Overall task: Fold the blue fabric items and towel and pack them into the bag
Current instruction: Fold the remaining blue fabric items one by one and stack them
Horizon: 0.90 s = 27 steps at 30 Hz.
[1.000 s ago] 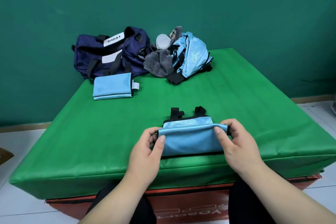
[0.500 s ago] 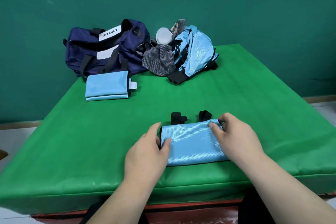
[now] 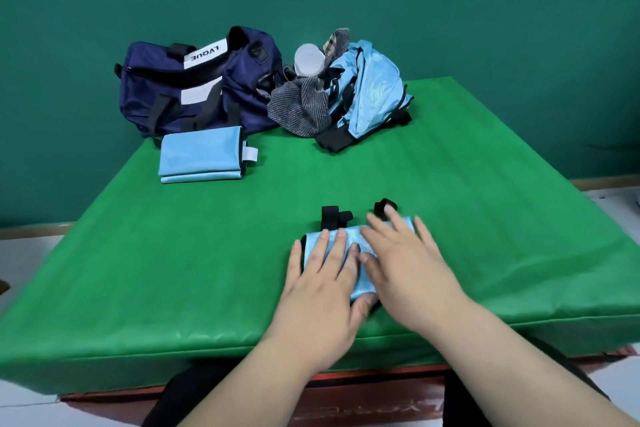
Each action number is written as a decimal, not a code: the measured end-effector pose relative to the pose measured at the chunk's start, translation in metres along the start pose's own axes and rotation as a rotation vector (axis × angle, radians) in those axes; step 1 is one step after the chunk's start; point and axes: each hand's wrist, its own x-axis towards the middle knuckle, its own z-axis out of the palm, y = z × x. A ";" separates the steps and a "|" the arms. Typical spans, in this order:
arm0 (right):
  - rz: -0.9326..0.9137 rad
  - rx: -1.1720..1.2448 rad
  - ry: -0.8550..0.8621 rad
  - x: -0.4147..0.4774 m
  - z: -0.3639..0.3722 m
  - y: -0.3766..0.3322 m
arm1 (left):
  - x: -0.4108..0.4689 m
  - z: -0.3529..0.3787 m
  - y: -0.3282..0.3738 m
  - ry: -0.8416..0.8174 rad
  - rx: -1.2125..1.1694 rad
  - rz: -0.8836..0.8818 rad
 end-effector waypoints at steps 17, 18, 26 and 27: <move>0.226 -0.005 -0.146 -0.019 -0.003 0.033 | -0.020 -0.021 -0.029 -0.097 -0.197 -0.208; 0.233 0.000 -0.108 -0.019 -0.004 0.032 | -0.019 -0.022 -0.031 -0.075 -0.250 -0.245; 0.253 0.087 0.113 -0.016 0.001 0.028 | -0.003 -0.020 -0.037 0.027 -0.420 -0.340; 0.267 0.113 0.119 -0.015 0.001 0.027 | -0.002 -0.019 -0.036 0.037 -0.420 -0.356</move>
